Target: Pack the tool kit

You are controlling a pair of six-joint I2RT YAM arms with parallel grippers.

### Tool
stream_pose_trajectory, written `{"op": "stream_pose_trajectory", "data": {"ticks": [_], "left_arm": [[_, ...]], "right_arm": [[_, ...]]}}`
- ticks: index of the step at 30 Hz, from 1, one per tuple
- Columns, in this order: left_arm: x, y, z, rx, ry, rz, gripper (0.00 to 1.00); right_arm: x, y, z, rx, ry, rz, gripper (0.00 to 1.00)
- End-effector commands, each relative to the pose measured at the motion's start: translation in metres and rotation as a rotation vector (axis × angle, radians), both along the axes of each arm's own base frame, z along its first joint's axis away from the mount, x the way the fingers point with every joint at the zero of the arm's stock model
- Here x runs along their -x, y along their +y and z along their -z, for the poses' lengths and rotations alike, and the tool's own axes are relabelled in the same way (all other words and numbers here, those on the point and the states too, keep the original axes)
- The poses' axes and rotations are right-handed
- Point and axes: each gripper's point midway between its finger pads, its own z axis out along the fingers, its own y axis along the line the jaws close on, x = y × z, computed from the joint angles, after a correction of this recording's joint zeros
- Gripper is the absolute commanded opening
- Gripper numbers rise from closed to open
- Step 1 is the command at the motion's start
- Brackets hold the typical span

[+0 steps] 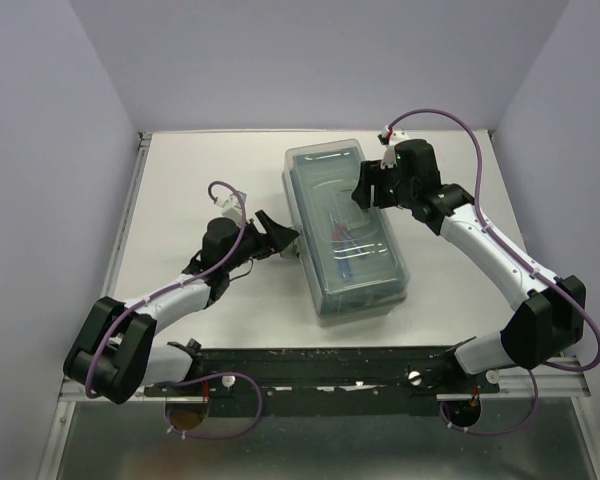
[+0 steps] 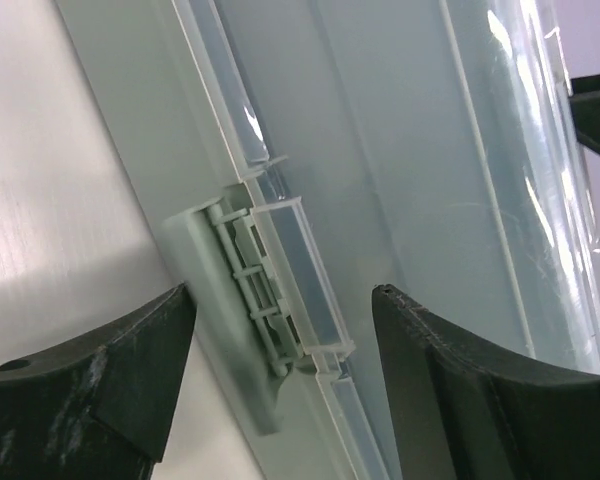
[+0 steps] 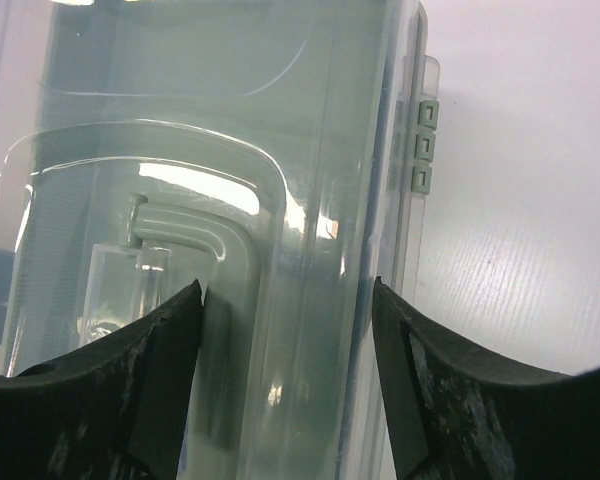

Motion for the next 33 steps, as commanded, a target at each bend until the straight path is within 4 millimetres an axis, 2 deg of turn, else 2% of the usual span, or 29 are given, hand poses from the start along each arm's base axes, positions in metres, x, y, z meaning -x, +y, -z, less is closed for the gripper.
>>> {"op": "stream_pose_trajectory", "data": {"ticks": [1, 6, 8, 15, 24, 30, 33], "left_arm": [[0.003, -0.018, -0.028, 0.066, -0.071, 0.062, 0.78], [0.005, -0.023, -0.022, 0.056, -0.045, 0.078, 0.60], [0.007, -0.022, -0.021, 0.038, -0.042, 0.072, 0.57], [0.010, -0.010, -0.019, -0.104, -0.019, 0.010, 0.51], [0.012, -0.010, -0.018, -0.195, 0.023, 0.012, 0.44], [0.012, -0.006, -0.005, -0.268, 0.087, 0.005, 0.43], [0.011, -0.005, -0.003, -0.271, 0.098, -0.007, 0.37]], "right_arm": [[0.016, 0.021, 0.015, -0.023, 0.075, -0.090, 0.65], [0.017, 0.022, 0.015, -0.022, 0.075, -0.093, 0.64], [0.017, 0.021, 0.016, -0.021, 0.076, -0.092, 0.64], [0.017, 0.021, 0.019, -0.015, 0.080, -0.091, 0.64], [0.017, 0.022, 0.019, -0.020, 0.083, -0.094, 0.64], [0.018, 0.021, 0.019, -0.017, 0.085, -0.092, 0.64], [0.017, 0.021, 0.020, -0.015, 0.083, -0.091, 0.64]]}}
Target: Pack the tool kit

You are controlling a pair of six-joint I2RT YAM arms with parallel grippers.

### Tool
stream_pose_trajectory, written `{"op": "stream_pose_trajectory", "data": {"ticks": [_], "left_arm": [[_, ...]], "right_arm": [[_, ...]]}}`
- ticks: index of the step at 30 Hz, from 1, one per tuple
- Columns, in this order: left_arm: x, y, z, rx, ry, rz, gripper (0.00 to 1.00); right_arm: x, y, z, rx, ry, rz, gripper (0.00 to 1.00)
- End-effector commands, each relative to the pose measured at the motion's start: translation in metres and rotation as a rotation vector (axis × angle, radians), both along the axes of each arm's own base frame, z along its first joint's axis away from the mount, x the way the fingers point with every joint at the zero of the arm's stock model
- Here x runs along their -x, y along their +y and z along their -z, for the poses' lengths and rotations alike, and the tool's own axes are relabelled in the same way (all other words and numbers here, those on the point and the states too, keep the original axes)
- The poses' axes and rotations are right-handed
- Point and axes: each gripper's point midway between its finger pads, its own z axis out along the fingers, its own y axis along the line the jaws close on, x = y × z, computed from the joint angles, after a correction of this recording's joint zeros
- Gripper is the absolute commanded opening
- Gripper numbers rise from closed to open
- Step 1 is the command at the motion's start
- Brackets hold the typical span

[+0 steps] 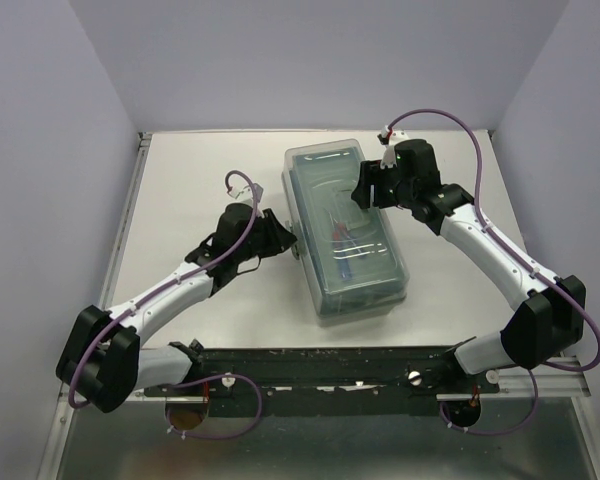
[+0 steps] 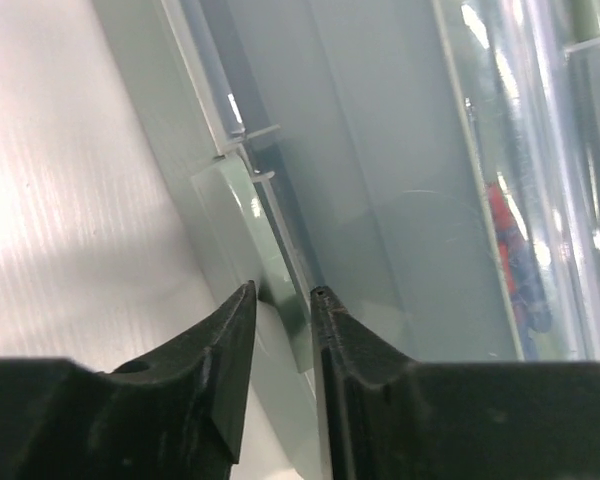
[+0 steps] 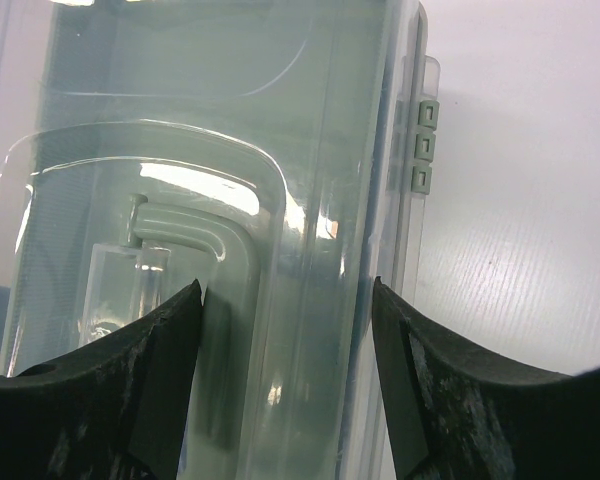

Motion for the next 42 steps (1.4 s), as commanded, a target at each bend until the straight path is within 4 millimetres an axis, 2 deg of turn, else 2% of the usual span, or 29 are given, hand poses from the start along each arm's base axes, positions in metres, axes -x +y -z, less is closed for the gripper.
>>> {"op": "stream_pose_trajectory", "data": {"ticks": [1, 10, 21, 29, 32, 42], "left_arm": [[0.003, 0.009, 0.015, -0.068, 0.057, -0.031, 0.35], [0.002, 0.007, 0.011, -0.062, 0.045, -0.029, 0.32], [-0.006, 0.000, -0.008, -0.095, 0.007, -0.013, 0.18], [-0.010, -0.003, -0.017, -0.216, -0.013, -0.023, 0.17], [-0.008, -0.008, -0.022, -0.224, -0.027, -0.019, 0.13], [-0.010, -0.012, -0.035, -0.211, -0.062, -0.052, 0.13]], "right_arm": [[0.018, 0.020, 0.020, -0.013, 0.084, -0.091, 0.64], [0.017, 0.021, 0.022, -0.011, 0.088, -0.091, 0.64], [0.018, 0.020, 0.025, -0.003, 0.099, -0.084, 0.61], [0.019, 0.016, 0.034, 0.009, 0.113, -0.064, 0.60], [0.019, 0.015, 0.036, 0.013, 0.119, -0.063, 0.60], [0.021, 0.016, 0.038, 0.006, 0.122, -0.067, 0.59]]}}
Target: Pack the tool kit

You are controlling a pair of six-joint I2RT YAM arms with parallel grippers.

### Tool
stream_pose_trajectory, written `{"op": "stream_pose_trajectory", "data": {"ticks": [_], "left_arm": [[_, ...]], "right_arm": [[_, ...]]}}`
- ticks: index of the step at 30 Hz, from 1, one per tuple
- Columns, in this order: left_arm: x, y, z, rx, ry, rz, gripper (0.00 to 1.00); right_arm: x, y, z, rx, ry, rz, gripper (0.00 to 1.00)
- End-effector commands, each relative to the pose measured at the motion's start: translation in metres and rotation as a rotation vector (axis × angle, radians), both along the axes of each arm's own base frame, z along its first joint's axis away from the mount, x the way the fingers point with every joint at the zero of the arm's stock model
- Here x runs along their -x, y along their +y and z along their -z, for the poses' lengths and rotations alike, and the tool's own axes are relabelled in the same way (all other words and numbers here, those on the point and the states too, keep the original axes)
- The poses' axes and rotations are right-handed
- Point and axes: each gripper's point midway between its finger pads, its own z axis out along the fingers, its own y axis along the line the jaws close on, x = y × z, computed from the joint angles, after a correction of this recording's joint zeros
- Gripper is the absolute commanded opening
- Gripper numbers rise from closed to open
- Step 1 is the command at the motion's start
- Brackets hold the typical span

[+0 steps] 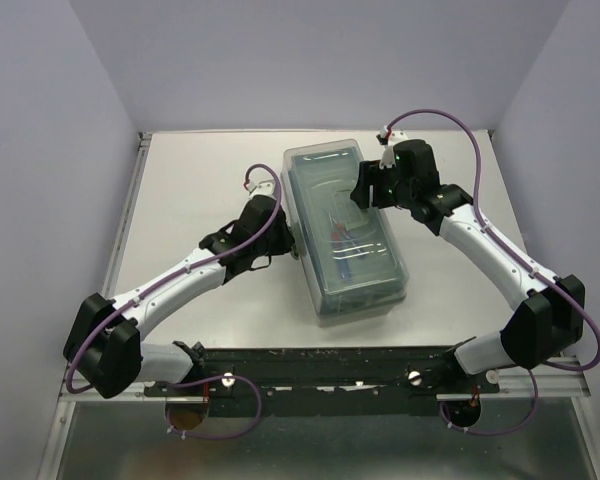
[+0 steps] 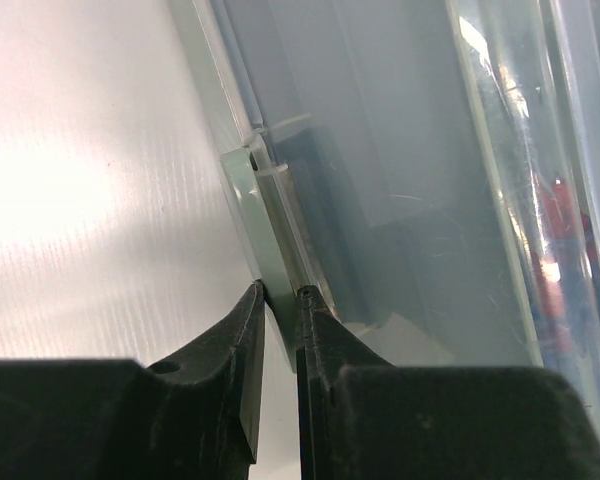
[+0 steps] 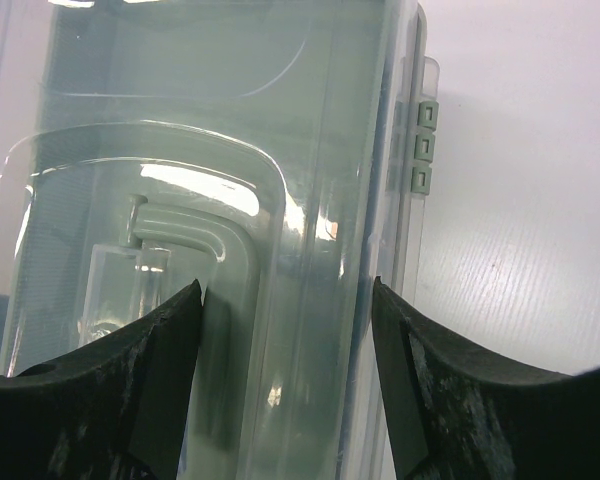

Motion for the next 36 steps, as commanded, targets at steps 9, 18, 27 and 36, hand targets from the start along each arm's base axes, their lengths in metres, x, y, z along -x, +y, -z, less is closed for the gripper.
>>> {"op": "stream_pose_trajectory", "data": {"ticks": [9, 18, 27, 36], "left_arm": [[-0.016, -0.011, -0.050, 0.073, -0.132, -0.030, 0.13], [-0.017, -0.008, -0.059, 0.080, -0.159, -0.049, 0.12], [-0.017, -0.007, -0.066, 0.085, -0.180, -0.061, 0.12], [-0.011, -0.013, -0.057, 0.129, -0.151, -0.046, 0.15]], "right_arm": [[0.022, 0.013, 0.040, 0.013, 0.129, -0.063, 0.59], [0.022, 0.012, 0.042, 0.016, 0.131, -0.058, 0.59], [0.022, 0.013, 0.043, 0.013, 0.136, -0.059, 0.59], [0.022, 0.013, 0.044, 0.014, 0.141, -0.058, 0.59]]}}
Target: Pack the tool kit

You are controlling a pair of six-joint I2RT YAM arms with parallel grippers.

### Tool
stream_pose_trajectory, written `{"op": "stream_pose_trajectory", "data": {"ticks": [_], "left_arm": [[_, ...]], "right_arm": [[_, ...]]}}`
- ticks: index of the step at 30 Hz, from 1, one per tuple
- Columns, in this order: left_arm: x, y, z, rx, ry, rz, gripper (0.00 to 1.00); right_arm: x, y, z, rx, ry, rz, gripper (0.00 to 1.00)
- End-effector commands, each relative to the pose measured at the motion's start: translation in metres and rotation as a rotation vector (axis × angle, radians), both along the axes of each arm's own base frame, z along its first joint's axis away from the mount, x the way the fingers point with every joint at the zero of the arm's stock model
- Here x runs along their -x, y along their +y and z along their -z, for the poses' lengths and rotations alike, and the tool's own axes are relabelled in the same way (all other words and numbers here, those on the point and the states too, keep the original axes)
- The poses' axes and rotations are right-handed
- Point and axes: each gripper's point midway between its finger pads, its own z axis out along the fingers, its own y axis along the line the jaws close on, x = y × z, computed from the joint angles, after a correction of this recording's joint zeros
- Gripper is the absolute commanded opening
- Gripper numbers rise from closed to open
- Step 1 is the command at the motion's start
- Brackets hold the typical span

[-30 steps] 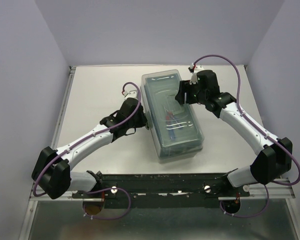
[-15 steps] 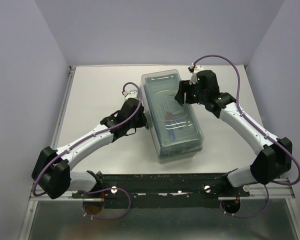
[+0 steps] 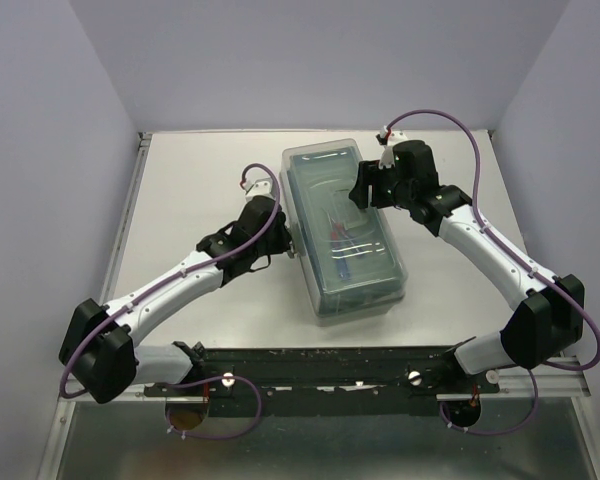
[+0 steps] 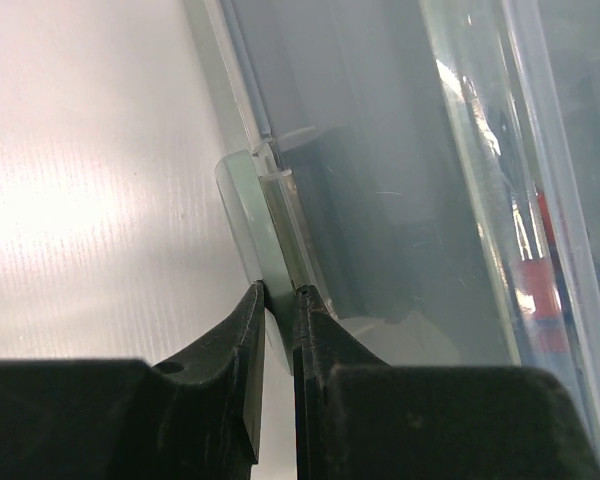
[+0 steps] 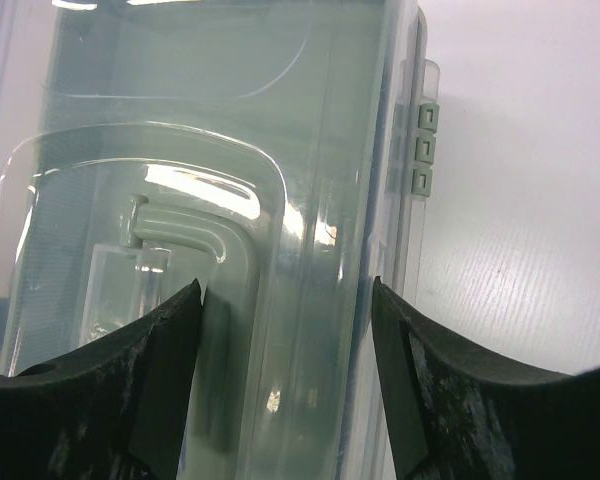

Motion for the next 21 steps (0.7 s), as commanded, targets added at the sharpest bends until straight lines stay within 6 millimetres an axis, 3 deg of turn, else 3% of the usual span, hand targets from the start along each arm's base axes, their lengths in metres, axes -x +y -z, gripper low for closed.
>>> {"op": "stream_pose_trajectory", "data": {"ticks": [1, 10, 21], "left_arm": [[-0.010, -0.020, -0.045, 0.155, -0.111, 0.006, 0.15], [-0.011, -0.032, -0.051, 0.223, -0.144, 0.046, 0.15], [-0.006, -0.046, -0.031, 0.254, -0.091, 0.093, 0.17]], "right_arm": [[0.024, 0.010, 0.044, 0.027, 0.151, -0.059, 0.59], [0.025, 0.011, 0.044, 0.025, 0.154, -0.062, 0.59], [0.025, 0.011, 0.045, 0.027, 0.155, -0.063, 0.59]]}}
